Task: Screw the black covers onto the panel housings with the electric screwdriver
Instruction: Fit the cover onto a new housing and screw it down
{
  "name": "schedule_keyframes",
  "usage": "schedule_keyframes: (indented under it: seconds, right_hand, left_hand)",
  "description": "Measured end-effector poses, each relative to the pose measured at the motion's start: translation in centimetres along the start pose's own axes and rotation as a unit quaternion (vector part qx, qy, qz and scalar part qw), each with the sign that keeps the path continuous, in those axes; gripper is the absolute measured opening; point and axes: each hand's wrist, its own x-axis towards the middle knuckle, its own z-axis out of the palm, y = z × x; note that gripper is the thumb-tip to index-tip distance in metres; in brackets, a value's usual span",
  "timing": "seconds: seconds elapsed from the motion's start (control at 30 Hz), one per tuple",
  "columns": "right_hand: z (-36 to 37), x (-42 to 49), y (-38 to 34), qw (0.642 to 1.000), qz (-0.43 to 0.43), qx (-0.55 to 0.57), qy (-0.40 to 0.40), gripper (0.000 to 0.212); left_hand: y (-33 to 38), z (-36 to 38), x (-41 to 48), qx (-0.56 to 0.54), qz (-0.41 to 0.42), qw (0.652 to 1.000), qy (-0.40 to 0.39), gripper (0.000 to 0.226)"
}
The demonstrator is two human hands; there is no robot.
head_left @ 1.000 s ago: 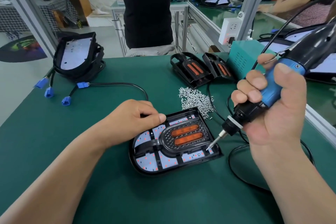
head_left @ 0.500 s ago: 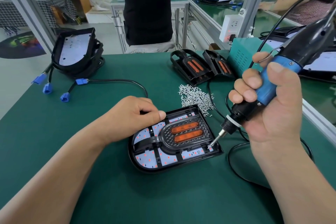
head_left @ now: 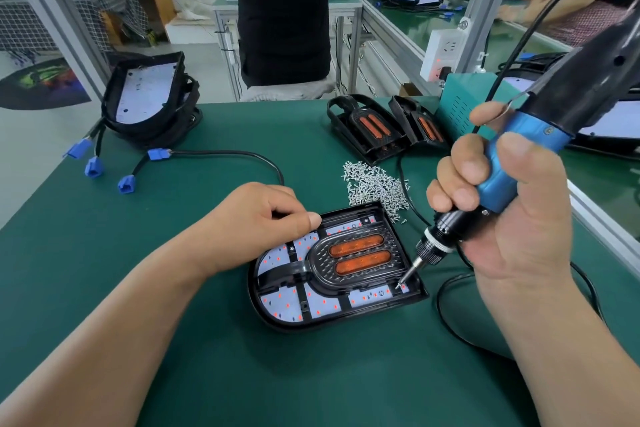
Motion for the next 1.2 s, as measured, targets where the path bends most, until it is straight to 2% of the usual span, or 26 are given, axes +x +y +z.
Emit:
schedule_keyframes:
  seconds: [0.07, 0.17, 0.63, 0.77, 0.87, 1.0, 1.07, 1.1, 1.13, 1.2]
  right_hand:
    - [0.1, -0.1, 0.0, 0.999, 0.002, -0.001, -0.034, 0.021]
    - [0.1, -0.2, 0.2, 0.997, 0.014, 0.002, -0.078, 0.038]
    - [0.0, 0.4, 0.3, 0.986, 0.055, 0.038, -0.150, 0.037]
    - [-0.3, 0.5, 0.5, 0.990, 0.048, 0.052, -0.121, 0.040]
    - [-0.7, 0.8, 0.6, 0.995, 0.031, 0.071, -0.058, 0.042]
    - [-1.1, 1.4, 0.6, 0.993, -0.011, 0.098, 0.058, 0.012]
    - [-1.3, 1.5, 0.8, 0.990, -0.015, 0.104, 0.099, 0.016]
    - [-1.3, 1.6, 1.0, 0.987, -0.016, 0.109, 0.116, 0.015]
    - [-1.2, 1.7, 1.2, 0.985, -0.015, 0.114, 0.131, 0.014]
    - [-0.9, 2.0, 1.6, 0.980, -0.013, 0.122, 0.158, 0.010]
  left_hand:
    - [0.0, 0.1, 0.1, 0.004, 0.003, 1.000, 0.006, 0.034]
    - [0.1, 0.2, 0.0, 0.008, 0.007, 1.000, 0.010, 0.033]
    - [0.4, 0.3, 0.1, 0.021, -0.001, 1.000, 0.012, 0.037]
    - [0.4, 0.3, 0.1, 0.017, -0.002, 1.000, 0.016, 0.038]
    - [0.3, 0.3, 0.1, 0.023, -0.007, 1.000, 0.010, 0.041]
    - [0.5, 0.0, 0.1, 0.019, -0.021, 1.000, -0.003, 0.044]
    - [0.6, 0.2, 0.2, -0.048, -0.058, 0.997, 0.026, 0.034]
    - [0.6, 0.3, 0.4, -0.114, -0.084, 0.989, 0.046, 0.032]
    - [0.6, 0.3, 0.7, -0.205, -0.115, 0.970, 0.058, 0.031]
    - [0.6, 0.1, 0.9, -0.379, -0.159, 0.910, 0.049, 0.034]
